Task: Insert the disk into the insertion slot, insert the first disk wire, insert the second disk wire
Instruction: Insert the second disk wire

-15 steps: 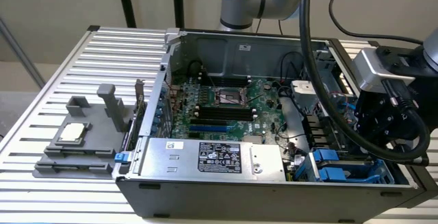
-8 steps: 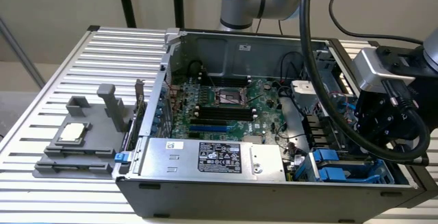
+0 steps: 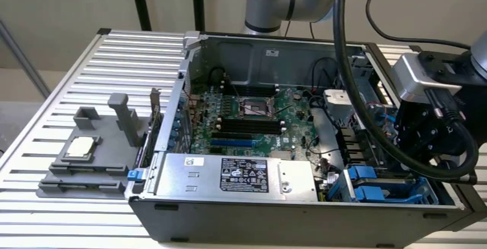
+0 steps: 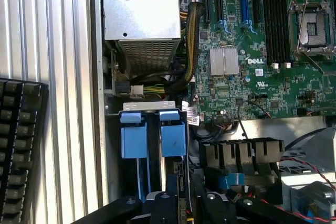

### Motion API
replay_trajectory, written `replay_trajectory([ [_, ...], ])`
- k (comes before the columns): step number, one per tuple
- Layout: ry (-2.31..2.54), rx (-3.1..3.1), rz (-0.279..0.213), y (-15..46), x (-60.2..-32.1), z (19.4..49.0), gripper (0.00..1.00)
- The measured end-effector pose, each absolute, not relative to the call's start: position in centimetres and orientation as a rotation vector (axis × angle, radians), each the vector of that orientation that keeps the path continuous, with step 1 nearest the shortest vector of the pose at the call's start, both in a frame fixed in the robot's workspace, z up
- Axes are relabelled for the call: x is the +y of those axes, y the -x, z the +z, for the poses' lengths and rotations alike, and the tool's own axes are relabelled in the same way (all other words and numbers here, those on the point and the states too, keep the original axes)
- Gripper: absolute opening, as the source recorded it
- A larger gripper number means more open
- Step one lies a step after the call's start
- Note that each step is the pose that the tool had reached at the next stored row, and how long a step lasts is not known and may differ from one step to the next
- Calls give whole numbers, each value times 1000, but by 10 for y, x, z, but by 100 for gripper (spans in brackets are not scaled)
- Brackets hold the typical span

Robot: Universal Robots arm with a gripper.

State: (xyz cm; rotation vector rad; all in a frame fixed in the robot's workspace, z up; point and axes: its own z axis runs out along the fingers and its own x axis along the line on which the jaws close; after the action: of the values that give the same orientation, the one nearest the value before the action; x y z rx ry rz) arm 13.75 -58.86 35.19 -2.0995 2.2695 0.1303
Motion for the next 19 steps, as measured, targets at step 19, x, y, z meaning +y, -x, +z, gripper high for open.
replay_trajectory([
  [19,2100,2270,131,-134,-569,395,25],
])
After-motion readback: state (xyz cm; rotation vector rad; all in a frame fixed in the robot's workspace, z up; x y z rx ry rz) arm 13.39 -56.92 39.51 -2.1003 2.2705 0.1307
